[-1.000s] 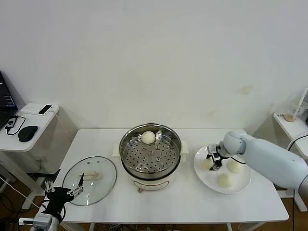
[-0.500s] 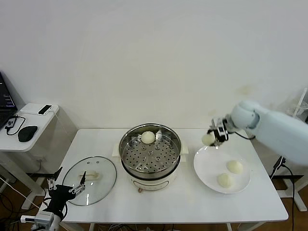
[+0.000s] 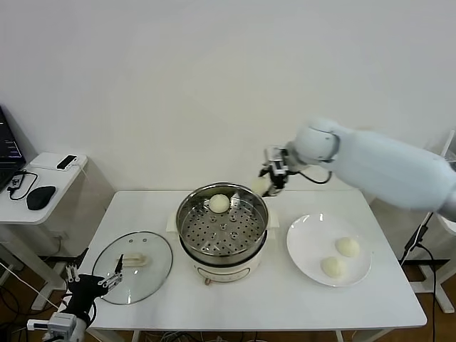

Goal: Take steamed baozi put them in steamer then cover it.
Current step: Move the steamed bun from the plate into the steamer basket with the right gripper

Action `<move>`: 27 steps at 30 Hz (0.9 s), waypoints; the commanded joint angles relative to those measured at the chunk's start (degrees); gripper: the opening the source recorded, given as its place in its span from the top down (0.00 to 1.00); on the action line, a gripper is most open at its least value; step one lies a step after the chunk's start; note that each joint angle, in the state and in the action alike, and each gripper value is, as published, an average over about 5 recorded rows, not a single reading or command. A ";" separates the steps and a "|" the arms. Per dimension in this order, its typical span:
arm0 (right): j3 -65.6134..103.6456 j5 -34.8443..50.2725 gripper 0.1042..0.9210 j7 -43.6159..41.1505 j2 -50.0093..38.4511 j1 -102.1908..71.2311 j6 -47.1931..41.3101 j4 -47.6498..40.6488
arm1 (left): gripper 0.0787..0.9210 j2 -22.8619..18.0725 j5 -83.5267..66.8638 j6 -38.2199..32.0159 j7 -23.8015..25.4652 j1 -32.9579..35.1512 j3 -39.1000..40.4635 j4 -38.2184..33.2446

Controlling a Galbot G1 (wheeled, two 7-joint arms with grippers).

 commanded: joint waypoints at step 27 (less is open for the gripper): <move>-3.35 8.00 0.38 6.94 24.84 -7.96 -12.00 -14.09 | 0.12 -1.08 0.59 -0.19 -0.03 -0.61 0.73 -1.64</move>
